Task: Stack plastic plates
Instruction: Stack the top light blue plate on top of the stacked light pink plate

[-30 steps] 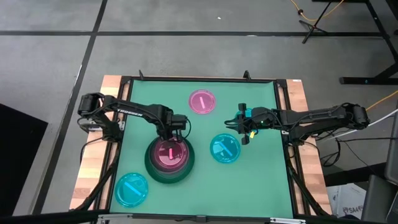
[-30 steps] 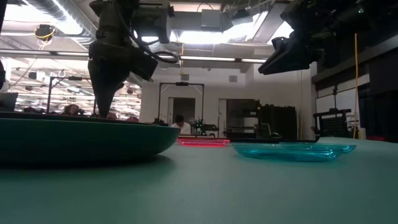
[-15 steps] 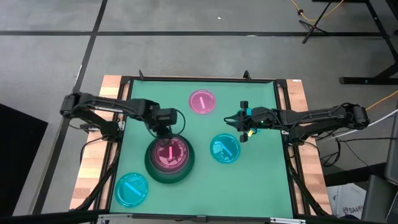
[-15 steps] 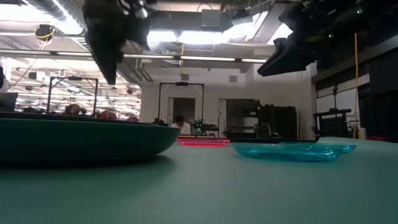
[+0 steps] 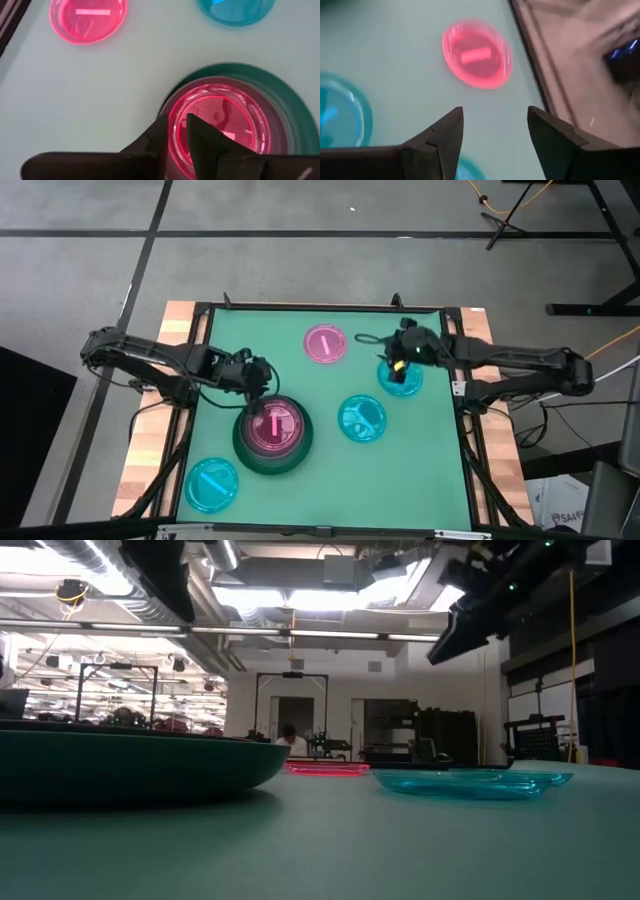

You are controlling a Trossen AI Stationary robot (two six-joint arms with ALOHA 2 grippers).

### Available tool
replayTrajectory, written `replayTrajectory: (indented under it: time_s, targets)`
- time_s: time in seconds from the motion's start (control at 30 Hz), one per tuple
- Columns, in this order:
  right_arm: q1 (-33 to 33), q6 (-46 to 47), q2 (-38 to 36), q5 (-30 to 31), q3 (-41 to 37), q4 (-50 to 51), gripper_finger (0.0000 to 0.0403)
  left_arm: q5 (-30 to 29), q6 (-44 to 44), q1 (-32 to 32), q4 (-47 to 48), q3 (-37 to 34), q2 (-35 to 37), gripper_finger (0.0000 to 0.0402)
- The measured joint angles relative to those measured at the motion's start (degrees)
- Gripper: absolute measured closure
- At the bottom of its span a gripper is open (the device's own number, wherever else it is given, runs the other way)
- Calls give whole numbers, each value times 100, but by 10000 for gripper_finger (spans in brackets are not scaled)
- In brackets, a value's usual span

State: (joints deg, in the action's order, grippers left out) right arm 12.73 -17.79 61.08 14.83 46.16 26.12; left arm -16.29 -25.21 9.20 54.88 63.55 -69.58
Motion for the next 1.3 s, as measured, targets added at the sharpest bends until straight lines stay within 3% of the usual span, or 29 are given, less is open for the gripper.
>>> replayTrajectory:
  time_s: [0.33, 0.67, 1.3]
  targets:
    - [1643, -505, 0, -1337, 225, 1638, 196, -271, 8, 287, -237, 0, -17, 340]
    - [2518, -1588, 86, -2098, 222, 1949, 197, -280, 13, 283, -235, 0, -17, 340]
    - [2979, -2482, 1832, -2199, 215, 1689, 197, -276, 23, 283, -311, 0, -20, 340]
